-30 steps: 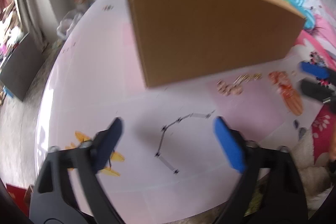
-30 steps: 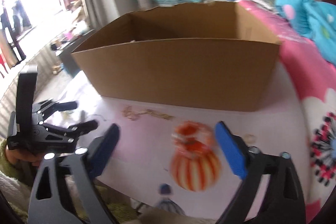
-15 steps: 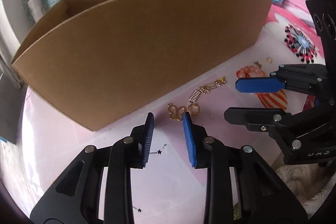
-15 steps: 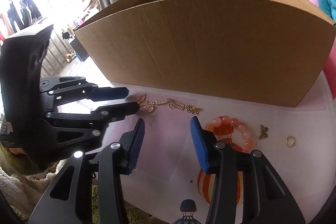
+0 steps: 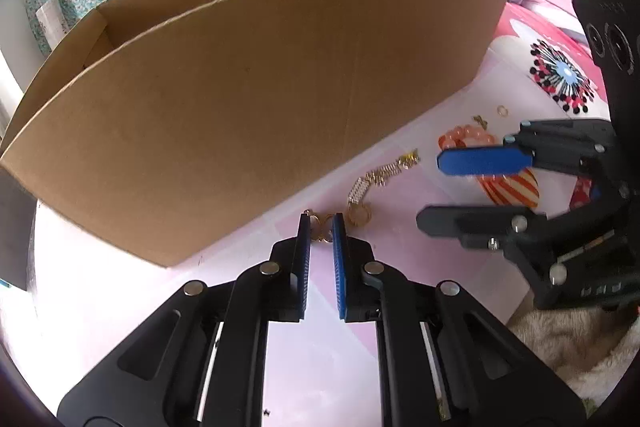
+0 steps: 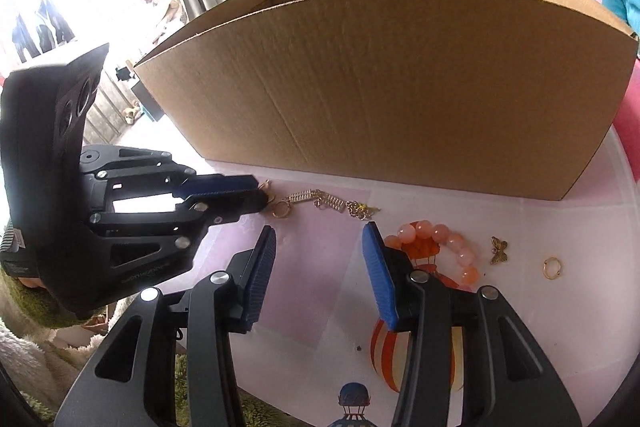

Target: Organize jewelry

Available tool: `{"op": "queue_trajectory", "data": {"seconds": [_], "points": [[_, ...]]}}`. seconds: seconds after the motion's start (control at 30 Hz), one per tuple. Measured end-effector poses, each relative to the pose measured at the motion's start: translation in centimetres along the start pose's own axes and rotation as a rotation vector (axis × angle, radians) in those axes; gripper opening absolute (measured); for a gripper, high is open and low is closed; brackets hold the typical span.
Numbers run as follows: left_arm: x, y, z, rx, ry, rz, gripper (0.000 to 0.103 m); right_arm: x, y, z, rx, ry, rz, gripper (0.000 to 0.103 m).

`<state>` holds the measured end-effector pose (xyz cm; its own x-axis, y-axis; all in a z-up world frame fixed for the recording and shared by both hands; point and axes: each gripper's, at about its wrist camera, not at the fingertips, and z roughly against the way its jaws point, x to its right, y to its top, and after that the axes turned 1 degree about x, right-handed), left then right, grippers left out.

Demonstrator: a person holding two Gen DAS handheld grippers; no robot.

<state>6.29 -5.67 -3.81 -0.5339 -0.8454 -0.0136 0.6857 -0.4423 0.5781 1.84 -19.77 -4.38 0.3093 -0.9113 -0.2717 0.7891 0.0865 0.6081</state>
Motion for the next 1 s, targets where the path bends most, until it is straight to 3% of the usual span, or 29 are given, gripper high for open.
{"op": "queue_trajectory", "data": {"seconds": [0.33,0.7,1.0], "points": [[-0.6,-2.3,1.8,-0.018,0.012,0.027,0.01,-0.1,0.3,0.1,0.003,0.004,-0.007,0.044],[-0.9,-2.3,3.3,0.039,-0.013,0.048,0.01,-0.2,0.9,0.3,0.022,0.0,-0.013,0.044],[-1.4,-2.6,3.0,0.041,-0.034,0.063,0.01,1.5,0.9,1.6,0.03,-0.107,-0.022,0.043]]}}
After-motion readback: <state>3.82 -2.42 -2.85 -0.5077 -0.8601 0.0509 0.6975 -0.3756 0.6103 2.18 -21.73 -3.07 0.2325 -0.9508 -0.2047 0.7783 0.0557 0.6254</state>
